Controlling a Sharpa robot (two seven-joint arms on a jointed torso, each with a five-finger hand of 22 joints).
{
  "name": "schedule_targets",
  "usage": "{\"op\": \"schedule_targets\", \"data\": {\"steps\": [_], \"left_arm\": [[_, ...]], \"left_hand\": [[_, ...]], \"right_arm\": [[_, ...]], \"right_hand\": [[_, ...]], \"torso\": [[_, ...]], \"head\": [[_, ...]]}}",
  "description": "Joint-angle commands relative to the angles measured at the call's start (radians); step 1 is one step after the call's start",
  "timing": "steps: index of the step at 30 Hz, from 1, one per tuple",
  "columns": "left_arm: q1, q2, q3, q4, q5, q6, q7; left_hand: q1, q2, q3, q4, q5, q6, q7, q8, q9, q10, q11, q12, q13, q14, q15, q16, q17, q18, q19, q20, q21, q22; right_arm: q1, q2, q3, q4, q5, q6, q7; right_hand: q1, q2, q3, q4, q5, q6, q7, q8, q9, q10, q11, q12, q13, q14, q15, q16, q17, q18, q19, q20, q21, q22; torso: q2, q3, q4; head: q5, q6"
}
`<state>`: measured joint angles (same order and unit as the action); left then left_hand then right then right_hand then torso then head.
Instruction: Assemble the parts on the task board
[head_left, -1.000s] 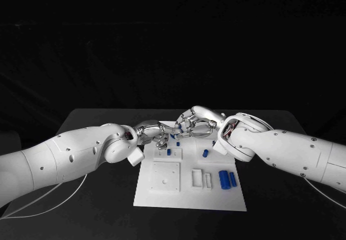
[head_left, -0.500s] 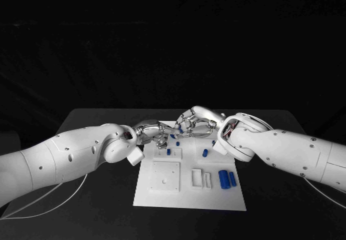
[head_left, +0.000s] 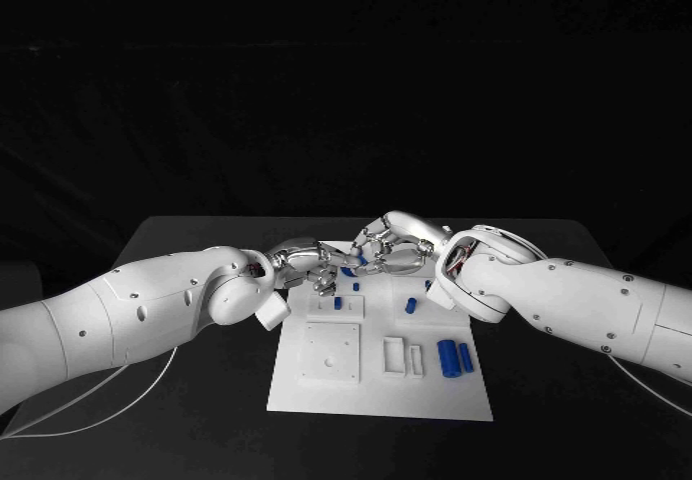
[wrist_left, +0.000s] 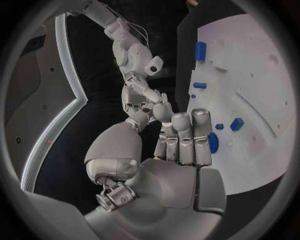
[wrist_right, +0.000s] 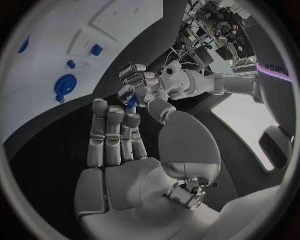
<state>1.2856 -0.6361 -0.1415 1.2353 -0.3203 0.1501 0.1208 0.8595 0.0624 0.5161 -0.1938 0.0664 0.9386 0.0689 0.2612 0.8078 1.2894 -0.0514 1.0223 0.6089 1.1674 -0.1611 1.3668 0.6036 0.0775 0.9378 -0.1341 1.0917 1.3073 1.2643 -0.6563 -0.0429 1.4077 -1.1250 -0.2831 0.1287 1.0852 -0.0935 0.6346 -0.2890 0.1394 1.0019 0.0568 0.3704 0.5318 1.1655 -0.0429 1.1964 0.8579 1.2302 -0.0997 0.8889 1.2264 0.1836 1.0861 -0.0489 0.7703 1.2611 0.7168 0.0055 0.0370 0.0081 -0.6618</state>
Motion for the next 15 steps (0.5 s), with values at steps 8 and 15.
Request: {"op": "schedule_targets", "data": {"steps": [8, 15], "left_arm": [[-0.001, 0.002, 0.000, 0.002, 0.016, 0.002, 0.002], [-0.001, 0.002, -0.001, 0.006, 0.034, -0.025, -0.001]], "left_hand": [[0.009, 0.025, 0.001, -0.019, -0.001, 0.001, 0.001, -0.007, -0.012, 0.000, 0.006, 0.007, 0.001, 0.002, 0.008, 0.007, 0.002, -0.001, -0.005, -0.113, 0.005, 0.017], [0.021, 0.051, 0.006, -0.037, 0.019, 0.005, 0.001, -0.008, -0.022, 0.003, 0.006, 0.008, 0.001, 0.003, 0.008, 0.008, 0.003, 0.000, -0.005, -0.112, 0.007, 0.018]], "right_arm": [[0.000, 0.001, 0.001, 0.005, 0.001, 0.003, 0.005], [0.000, 0.002, 0.001, 0.005, 0.001, 0.003, 0.004]], "right_hand": [[-0.007, 0.001, 0.003, -0.005, -0.003, 0.081, 0.009, 0.006, 0.044, 0.007, -0.002, -0.007, 0.002, 0.001, -0.008, 0.002, 0.003, 0.021, 0.000, 0.000, 0.003, -0.001], [-0.007, 0.001, 0.004, -0.005, -0.003, 0.081, 0.008, 0.006, 0.046, 0.008, -0.002, -0.007, 0.003, 0.001, -0.009, 0.002, 0.003, 0.022, 0.000, 0.001, 0.003, -0.001]], "torso": [[0.000, 0.0005, -0.0003], [0.000, 0.0007, -0.0003]], "head": [[0.000, -0.001], [0.001, -0.001]]}}
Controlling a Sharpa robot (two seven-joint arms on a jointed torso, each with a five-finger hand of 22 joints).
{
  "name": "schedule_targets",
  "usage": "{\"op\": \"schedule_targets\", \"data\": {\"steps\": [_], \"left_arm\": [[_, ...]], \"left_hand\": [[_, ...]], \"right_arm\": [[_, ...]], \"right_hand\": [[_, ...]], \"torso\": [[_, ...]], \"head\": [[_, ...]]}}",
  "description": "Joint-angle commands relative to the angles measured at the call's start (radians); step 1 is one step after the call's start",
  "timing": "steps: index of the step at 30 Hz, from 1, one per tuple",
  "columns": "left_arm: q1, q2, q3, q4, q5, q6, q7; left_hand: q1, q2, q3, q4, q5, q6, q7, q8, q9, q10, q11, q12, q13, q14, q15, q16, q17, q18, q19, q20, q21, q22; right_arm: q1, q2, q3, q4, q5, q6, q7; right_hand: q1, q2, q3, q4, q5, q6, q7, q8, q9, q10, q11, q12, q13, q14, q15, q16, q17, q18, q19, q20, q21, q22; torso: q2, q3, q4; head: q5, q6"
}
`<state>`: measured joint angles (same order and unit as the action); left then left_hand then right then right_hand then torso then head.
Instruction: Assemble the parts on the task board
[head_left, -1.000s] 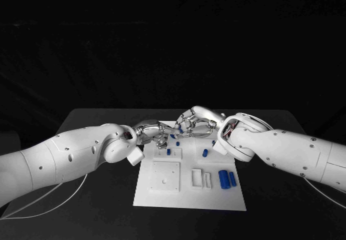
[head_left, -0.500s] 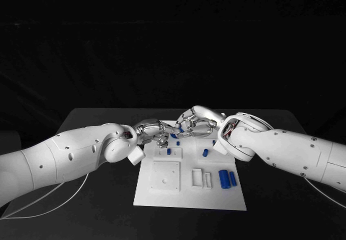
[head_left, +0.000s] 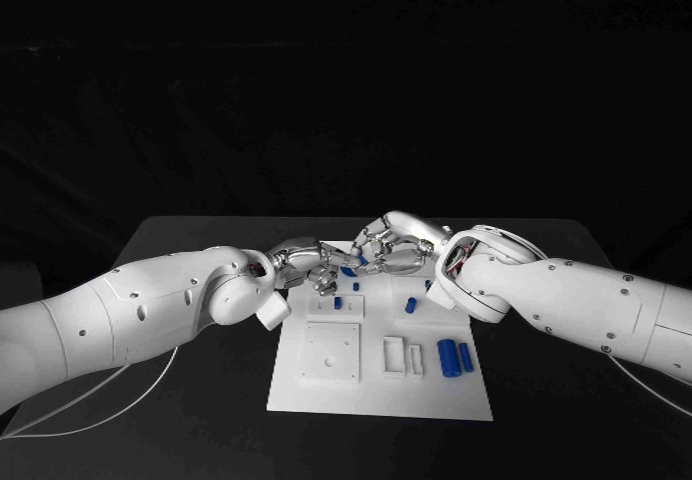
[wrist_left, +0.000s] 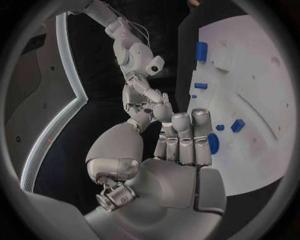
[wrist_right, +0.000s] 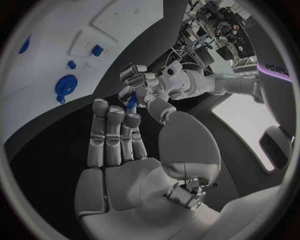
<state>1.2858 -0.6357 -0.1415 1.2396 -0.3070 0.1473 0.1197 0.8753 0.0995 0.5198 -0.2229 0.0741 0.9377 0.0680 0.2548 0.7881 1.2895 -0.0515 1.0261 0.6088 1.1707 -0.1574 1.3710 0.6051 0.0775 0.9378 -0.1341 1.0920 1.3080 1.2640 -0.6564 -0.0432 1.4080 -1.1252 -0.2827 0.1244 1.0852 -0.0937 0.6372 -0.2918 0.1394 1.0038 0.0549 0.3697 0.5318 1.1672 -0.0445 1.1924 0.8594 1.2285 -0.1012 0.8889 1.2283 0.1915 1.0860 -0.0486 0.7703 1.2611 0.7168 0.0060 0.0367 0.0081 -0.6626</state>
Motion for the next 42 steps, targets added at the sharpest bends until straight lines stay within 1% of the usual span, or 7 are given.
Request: {"op": "schedule_targets", "data": {"steps": [1, 7, 12, 14, 20, 26, 42], "left_arm": [[-0.001, 0.002, -0.001, 0.002, 0.025, -0.027, 0.000], [-0.001, 0.004, -0.002, 0.004, 0.050, -0.077, -0.004], [-0.001, 0.004, -0.003, 0.006, 0.073, -0.105, -0.004], [-0.001, 0.004, -0.003, 0.006, 0.077, -0.105, -0.003], [-0.001, 0.000, -0.003, 0.006, 0.077, -0.107, -0.007], [-0.001, -0.001, -0.004, 0.006, 0.076, -0.090, -0.012], [-0.001, -0.001, -0.004, 0.007, 0.068, -0.054, -0.011]], "left_hand": [[0.008, 0.017, 0.003, -0.013, 0.017, 0.007, 0.002, -0.001, -0.003, 0.003, 0.006, 0.005, 0.000, 0.000, 0.004, 0.004, 0.001, 0.000, -0.005, -0.112, 0.007, 0.017], [0.030, 0.046, 0.016, -0.043, 0.070, 0.034, -0.002, 0.010, -0.009, 0.020, 0.003, 0.008, -0.001, 0.009, 0.002, 0.009, 0.003, 0.002, 0.001, -0.112, 0.013, 0.017], [0.027, 0.050, 0.021, -0.061, 0.181, 0.081, -0.013, 0.028, -0.004, 0.040, -0.006, 0.003, -0.007, 0.021, -0.006, 0.011, 0.003, 0.001, 0.009, -0.112, 0.019, 0.016], [0.024, 0.050, 0.020, -0.063, 0.200, 0.085, -0.014, 0.028, -0.004, 0.042, -0.007, 0.002, -0.009, 0.022, -0.007, 0.010, 0.003, 0.001, 0.011, -0.112, 0.019, 0.015], [0.020, 0.045, 0.024, -0.067, 0.268, 0.098, -0.018, 0.030, -0.001, 0.048, -0.011, -0.003, -0.012, 0.025, -0.010, 0.010, 0.002, 0.002, 0.011, -0.114, 0.021, 0.015], [0.020, 0.042, 0.024, -0.068, 0.280, 0.101, -0.019, 0.031, 0.001, 0.049, -0.013, -0.003, -0.013, 0.026, -0.011, 0.010, 0.002, 0.002, 0.012, -0.115, 0.022, 0.015], [0.023, 0.037, 0.023, -0.066, 0.260, 0.103, -0.021, 0.031, 0.005, 0.047, -0.014, -0.006, -0.014, 0.025, -0.014, 0.007, 0.001, 0.002, 0.013, -0.116, 0.023, 0.014]], "right_arm": [[0.001, 0.002, 0.002, 0.004, 0.001, 0.003, 0.009], [0.001, 0.000, 0.002, 0.004, 0.001, 0.002, 0.009], [0.001, -0.002, 0.001, 0.002, 0.023, -0.004, 0.012], [0.001, -0.003, 0.001, 0.002, 0.032, -0.010, 0.013], [0.001, -0.008, 0.001, -0.003, 0.058, -0.031, 0.021], [0.001, -0.017, 0.001, -0.005, 0.060, -0.030, 0.021], [0.000, -0.017, 0.001, -0.006, 0.060, -0.002, 0.019]], "right_hand": [[-0.007, 0.002, 0.002, -0.002, -0.002, 0.079, 0.010, 0.007, 0.046, 0.007, -0.001, -0.004, 0.001, 0.003, -0.007, 0.001, 0.001, 0.015, 0.000, 0.001, 0.003, -0.001], [-0.007, 0.000, 0.002, -0.002, -0.002, 0.078, 0.010, 0.007, 0.047, 0.007, -0.001, -0.004, 0.002, 0.003, -0.008, 0.001, 0.002, 0.016, 0.000, 0.002, 0.003, -0.001], [-0.009, -0.009, -0.006, -0.003, 0.011, 0.061, 0.014, 0.001, 0.052, -0.011, 0.004, -0.023, -0.003, -0.013, -0.003, -0.011, 0.001, 0.014, -0.017, 0.011, -0.004, -0.003], [-0.011, -0.014, -0.014, -0.002, 0.022, 0.045, 0.019, -0.007, 0.053, -0.022, 0.009, -0.037, -0.006, -0.024, 0.002, -0.019, 0.001, 0.014, -0.030, 0.017, -0.009, -0.003], [-0.016, -0.036, -0.074, -0.002, 0.058, -0.124, 0.086, -0.106, 0.023, -0.103, 0.073, -0.112, -0.035, -0.105, 0.043, -0.079, -0.012, 0.007, -0.117, 0.054, -0.056, -0.014], [0.002, -0.038, -0.104, -0.002, 0.068, -0.176, 0.110, -0.138, 0.008, -0.128, 0.096, -0.134, -0.050, -0.130, 0.064, -0.100, -0.020, 0.007, -0.147, 0.074, -0.075, -0.020], [0.022, -0.032, -0.114, -0.002, 0.088, -0.176, 0.111, -0.141, 0.004, -0.122, 0.097, -0.130, -0.054, -0.125, 0.065, -0.099, -0.020, 0.017, -0.144, 0.085, -0.075, -0.020]], "torso": [[0.000, 0.0001, -0.0001], [0.000, -0.0002, 0.0008], [0.000, -0.0004, -0.0002], [0.000, -0.0005, -0.0005], [0.000, -0.0006, -0.0010], [0.000, -0.0004, 0.0005], [0.000, 0.0000, 0.0002]], "head": [[0.001, -0.001], [0.000, -0.001], [0.001, -0.001], [0.002, -0.001], [0.001, 0.000], [0.001, 0.002], [0.001, 0.004]]}}
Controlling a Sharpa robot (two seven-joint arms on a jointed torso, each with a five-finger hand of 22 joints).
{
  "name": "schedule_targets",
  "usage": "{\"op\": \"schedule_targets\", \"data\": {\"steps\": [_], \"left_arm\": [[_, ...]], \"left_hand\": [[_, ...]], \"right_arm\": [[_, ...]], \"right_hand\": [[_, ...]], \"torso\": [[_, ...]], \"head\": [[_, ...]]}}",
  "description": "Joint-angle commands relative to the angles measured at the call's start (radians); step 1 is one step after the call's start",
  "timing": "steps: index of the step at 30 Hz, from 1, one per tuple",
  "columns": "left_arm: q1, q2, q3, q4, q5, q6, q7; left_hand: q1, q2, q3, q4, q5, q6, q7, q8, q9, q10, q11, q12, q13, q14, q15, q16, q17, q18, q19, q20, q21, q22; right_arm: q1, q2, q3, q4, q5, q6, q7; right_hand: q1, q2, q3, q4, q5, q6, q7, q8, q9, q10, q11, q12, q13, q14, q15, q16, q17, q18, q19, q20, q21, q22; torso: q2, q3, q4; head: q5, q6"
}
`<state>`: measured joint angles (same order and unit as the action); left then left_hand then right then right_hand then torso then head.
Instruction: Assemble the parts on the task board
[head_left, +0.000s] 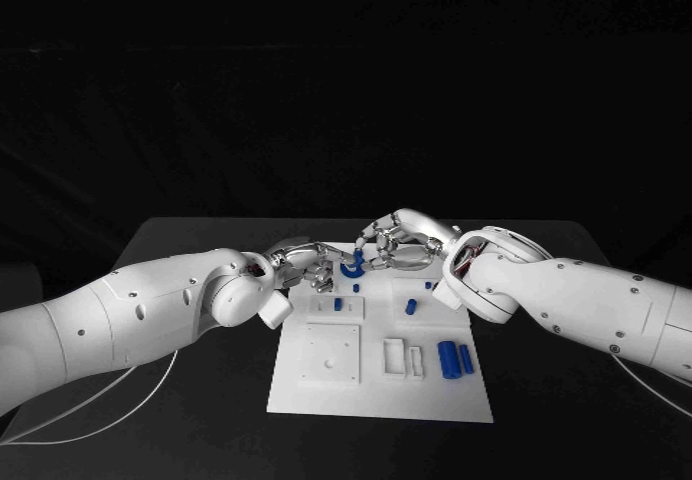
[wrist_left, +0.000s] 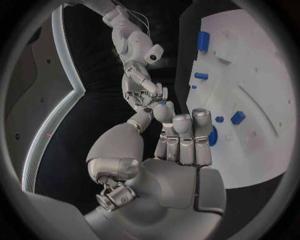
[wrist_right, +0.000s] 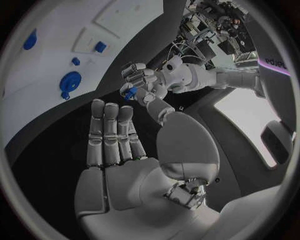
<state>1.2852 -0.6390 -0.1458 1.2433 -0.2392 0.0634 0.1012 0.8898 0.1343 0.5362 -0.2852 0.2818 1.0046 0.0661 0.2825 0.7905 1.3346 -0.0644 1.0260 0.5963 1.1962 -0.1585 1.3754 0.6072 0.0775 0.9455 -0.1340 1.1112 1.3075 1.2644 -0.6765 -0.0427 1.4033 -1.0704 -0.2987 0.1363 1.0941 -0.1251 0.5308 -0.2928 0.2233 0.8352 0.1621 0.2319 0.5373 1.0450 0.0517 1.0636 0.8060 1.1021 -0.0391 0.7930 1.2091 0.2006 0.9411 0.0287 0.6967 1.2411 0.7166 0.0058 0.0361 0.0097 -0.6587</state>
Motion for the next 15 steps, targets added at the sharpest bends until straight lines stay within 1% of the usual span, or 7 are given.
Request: {"op": "schedule_targets", "data": {"steps": [1, 7, 11, 15], "left_arm": [[0.000, 0.003, 0.000, 0.003, -0.004, 0.036, 0.008], [-0.001, 0.003, 0.000, 0.006, -0.007, 0.056, 0.010], [-0.001, 0.004, 0.000, 0.006, -0.008, 0.063, 0.012], [-0.001, 0.003, 0.000, 0.007, -0.008, 0.069, 0.014]], "left_hand": [[0.009, 0.003, 0.007, -0.004, 0.048, 0.036, -0.019, 0.004, 0.004, 0.001, -0.002, -0.006, -0.002, -0.001, -0.013, 0.002, -0.001, 0.002, 0.006, -0.117, 0.003, 0.014], [0.009, 0.005, 0.003, -0.002, 0.024, 0.034, -0.019, 0.007, 0.014, -0.002, -0.002, -0.007, -0.002, -0.002, -0.014, 0.001, -0.002, 0.001, 0.006, -0.117, 0.002, 0.013], [0.010, 0.005, 0.002, -0.001, 0.013, 0.033, -0.019, 0.007, 0.019, -0.003, -0.002, -0.007, -0.001, -0.002, -0.014, 0.000, -0.002, 0.000, 0.005, -0.117, 0.001, 0.012], [0.010, 0.006, 0.002, 0.000, 0.005, 0.031, -0.019, 0.008, 0.023, -0.004, -0.002, -0.007, -0.001, -0.003, -0.014, -0.001, -0.002, 0.000, 0.005, -0.117, 0.001, 0.012]], "right_arm": [[0.000, 0.005, 0.001, -0.003, 0.005, 0.019, 0.007], [-0.003, 0.010, -0.001, -0.005, 0.005, 0.031, 0.008], [-0.004, 0.010, -0.001, -0.005, 0.005, 0.036, 0.006], [-0.004, 0.009, -0.002, -0.005, 0.004, 0.041, 0.005]], "right_hand": [[0.013, 0.000, -0.008, -0.001, 0.005, -0.007, 0.004, -0.003, -0.002, 0.000, 0.001, -0.001, -0.001, 0.001, 0.003, -0.003, 0.000, 0.009, 0.001, 0.008, -0.001, 0.000], [0.023, 0.003, -0.007, -0.001, 0.012, -0.018, 0.007, -0.012, -0.010, 0.003, 0.004, 0.003, -0.001, 0.004, 0.002, 0.000, 0.001, 0.014, 0.004, 0.013, 0.001, 0.001], [0.027, 0.005, -0.005, -0.001, 0.013, -0.018, 0.007, -0.013, -0.012, 0.005, 0.004, 0.005, -0.001, 0.005, 0.002, 0.001, 0.002, 0.016, 0.005, 0.015, 0.002, 0.001], [0.029, 0.006, -0.004, -0.001, 0.014, -0.018, 0.008, -0.013, -0.013, 0.005, 0.005, 0.006, -0.001, 0.006, 0.002, 0.001, 0.003, 0.017, 0.005, 0.016, 0.002, 0.002]], "torso": [[0.000, 0.0002, 0.0009], [0.000, 0.0003, 0.0011], [0.000, 0.0001, 0.0014], [0.000, -0.0002, 0.0002]], "head": [[-0.001, 0.000], [0.000, 0.000], [0.001, 0.000], [0.002, 0.000]]}}
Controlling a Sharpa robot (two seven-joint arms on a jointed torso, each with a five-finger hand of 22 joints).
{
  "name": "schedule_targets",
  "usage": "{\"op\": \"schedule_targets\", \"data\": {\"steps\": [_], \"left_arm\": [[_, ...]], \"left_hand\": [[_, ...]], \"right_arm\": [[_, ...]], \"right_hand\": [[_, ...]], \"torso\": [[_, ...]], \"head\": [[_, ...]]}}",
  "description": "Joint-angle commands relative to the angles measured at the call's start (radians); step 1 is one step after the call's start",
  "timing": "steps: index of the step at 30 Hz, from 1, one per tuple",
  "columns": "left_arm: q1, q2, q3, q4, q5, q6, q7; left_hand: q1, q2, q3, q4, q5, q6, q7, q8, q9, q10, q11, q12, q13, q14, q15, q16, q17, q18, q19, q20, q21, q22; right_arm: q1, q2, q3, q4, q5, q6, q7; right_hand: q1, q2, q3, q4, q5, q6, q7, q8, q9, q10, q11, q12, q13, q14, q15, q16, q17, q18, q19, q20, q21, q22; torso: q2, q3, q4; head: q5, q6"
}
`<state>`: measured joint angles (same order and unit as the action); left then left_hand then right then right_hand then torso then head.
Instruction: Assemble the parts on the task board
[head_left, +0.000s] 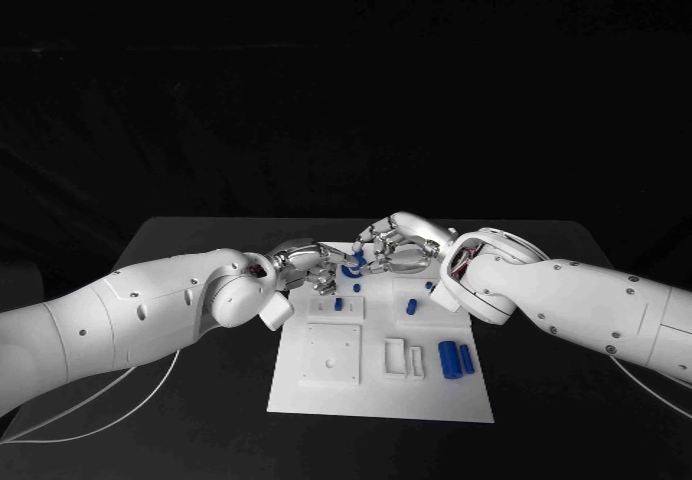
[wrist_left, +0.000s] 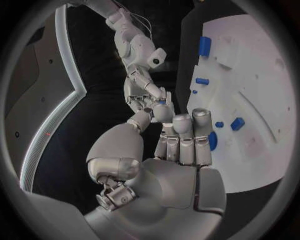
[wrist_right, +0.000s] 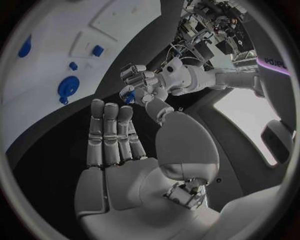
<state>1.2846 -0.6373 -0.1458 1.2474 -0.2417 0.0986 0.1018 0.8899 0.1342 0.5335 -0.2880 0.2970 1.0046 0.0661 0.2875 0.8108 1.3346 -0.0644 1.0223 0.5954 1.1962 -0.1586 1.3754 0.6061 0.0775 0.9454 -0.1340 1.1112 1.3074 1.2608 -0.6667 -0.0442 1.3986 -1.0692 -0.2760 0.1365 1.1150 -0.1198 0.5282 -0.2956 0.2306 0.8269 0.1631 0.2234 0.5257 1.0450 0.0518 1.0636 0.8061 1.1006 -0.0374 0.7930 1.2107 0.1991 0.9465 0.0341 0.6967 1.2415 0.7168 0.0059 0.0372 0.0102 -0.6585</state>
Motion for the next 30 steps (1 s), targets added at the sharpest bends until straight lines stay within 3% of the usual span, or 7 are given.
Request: {"op": "schedule_targets", "data": {"steps": [1, 30], "left_arm": [[-0.001, 0.001, 0.000, 0.003, -0.005, 0.034, 0.013], [-0.001, -0.005, 0.000, -0.006, 0.000, -0.007, 0.019]], "left_hand": [[0.010, 0.006, 0.004, 0.003, -0.011, 0.031, -0.019, 0.003, 0.003, -0.004, -0.002, -0.004, 0.000, -0.003, -0.014, -0.001, -0.001, 0.000, 0.005, -0.117, 0.001, 0.012], [0.009, 0.008, 0.004, 0.004, -0.016, 0.031, -0.020, 0.005, 0.009, -0.006, -0.003, -0.004, 0.000, -0.003, -0.014, -0.001, -0.001, -0.001, 0.005, -0.117, 0.000, 0.012]], "right_arm": [[0.000, -0.001, -0.001, 0.000, 0.003, 0.020, 0.005], [-0.008, -0.013, -0.004, 0.006, 0.004, 0.037, 0.011]], "right_hand": [[0.008, 0.001, -0.001, 0.002, 0.007, -0.009, 0.007, -0.005, -0.002, 0.006, 0.005, 0.006, -0.001, 0.007, 0.000, 0.002, 0.001, 0.019, 0.000, 0.011, 0.002, 0.001], [0.000, 0.012, 0.006, 0.002, 0.037, 0.044, -0.009, 0.015, -0.013, 0.019, -0.010, 0.019, -0.003, 0.019, -0.006, 0.010, 0.007, 0.039, 0.011, 0.028, 0.014, 0.009]], "torso": [[0.000, -0.0005, -0.0010], [0.000, 0.0001, -0.0010]], "head": [[0.002, -0.001], [0.001, -0.005]]}}
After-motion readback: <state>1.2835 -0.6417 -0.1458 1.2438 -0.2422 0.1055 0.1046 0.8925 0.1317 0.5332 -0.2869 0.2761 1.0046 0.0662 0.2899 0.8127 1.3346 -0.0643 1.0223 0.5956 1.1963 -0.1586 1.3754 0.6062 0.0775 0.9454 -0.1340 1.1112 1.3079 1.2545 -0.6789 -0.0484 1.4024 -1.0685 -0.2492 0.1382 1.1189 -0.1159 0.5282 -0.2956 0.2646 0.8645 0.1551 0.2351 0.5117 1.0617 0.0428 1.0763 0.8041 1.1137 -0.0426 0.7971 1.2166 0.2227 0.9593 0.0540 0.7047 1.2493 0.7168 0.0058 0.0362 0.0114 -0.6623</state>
